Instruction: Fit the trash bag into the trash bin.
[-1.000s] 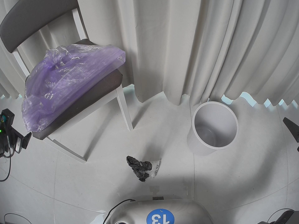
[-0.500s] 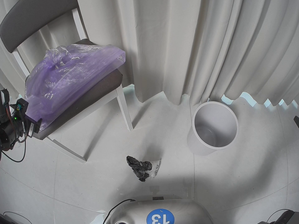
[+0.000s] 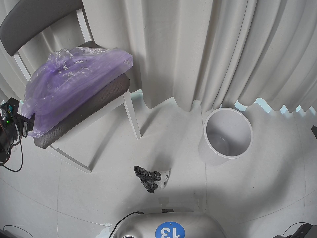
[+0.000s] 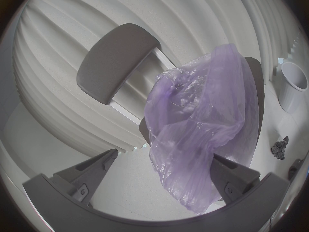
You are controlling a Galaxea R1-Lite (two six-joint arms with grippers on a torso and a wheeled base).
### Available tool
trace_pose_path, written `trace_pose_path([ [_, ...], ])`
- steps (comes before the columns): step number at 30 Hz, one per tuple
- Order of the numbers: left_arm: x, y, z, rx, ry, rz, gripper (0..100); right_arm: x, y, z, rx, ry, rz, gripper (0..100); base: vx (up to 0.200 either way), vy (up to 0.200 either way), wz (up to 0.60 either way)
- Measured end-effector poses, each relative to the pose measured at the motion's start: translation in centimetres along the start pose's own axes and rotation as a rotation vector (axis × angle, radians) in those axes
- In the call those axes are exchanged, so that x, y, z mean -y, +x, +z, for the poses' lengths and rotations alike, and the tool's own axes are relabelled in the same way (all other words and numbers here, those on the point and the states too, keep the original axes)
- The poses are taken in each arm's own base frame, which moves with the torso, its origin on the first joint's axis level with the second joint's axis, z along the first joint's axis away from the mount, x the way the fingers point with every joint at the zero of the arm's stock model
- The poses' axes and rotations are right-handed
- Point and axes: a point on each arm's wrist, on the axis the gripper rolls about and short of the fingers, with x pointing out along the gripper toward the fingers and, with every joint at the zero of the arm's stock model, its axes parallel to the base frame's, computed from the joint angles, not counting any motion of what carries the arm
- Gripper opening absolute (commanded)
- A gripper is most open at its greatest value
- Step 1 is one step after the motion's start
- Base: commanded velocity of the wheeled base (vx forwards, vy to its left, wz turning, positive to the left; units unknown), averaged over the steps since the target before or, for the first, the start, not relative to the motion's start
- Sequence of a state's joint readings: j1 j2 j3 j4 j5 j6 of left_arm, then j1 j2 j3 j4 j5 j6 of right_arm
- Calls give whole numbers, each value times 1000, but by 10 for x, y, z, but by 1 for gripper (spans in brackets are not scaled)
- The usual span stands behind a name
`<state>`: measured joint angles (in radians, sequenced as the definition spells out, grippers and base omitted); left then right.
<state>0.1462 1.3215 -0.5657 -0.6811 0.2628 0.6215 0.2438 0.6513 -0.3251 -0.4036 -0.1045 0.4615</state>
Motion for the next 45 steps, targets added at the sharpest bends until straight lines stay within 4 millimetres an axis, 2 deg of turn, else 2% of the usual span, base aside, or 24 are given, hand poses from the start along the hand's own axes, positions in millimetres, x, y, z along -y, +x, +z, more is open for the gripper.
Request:
trace_pose_path([
  [17, 0, -7, -4, 22, -11, 46, 100, 5, -4, -12, -31, 1, 9, 100, 0, 0, 0],
  [45, 7, -10, -18, -23, -6, 80, 100, 5, -4, -13, -50, -4, 27, 100, 0, 0, 0],
])
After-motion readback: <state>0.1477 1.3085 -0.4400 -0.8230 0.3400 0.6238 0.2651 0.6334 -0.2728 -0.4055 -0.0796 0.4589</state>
